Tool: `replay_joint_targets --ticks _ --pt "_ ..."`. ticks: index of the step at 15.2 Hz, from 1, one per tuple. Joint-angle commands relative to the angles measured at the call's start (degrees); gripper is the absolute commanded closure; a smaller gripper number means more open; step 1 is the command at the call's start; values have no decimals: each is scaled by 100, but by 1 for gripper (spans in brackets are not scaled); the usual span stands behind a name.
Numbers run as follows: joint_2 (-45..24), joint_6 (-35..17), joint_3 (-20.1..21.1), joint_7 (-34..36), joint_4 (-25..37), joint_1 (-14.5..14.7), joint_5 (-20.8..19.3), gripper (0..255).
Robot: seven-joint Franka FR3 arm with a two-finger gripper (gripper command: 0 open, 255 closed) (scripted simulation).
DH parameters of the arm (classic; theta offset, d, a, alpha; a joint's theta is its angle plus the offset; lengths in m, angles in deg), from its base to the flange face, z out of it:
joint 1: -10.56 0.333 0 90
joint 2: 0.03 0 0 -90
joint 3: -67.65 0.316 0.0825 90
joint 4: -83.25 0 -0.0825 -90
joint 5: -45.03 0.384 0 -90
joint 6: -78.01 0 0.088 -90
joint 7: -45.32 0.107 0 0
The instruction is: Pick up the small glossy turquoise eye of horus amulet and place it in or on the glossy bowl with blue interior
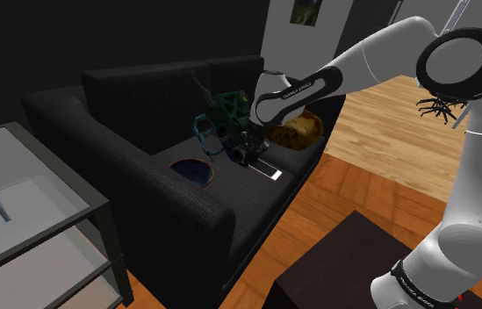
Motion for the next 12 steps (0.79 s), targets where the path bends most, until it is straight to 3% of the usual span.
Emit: replay_joint_targets --ticks 1,12 --pt "106 136 15 -17 30 -10 28 255" --pt "569 843 69 -100 281 -49 153 255"
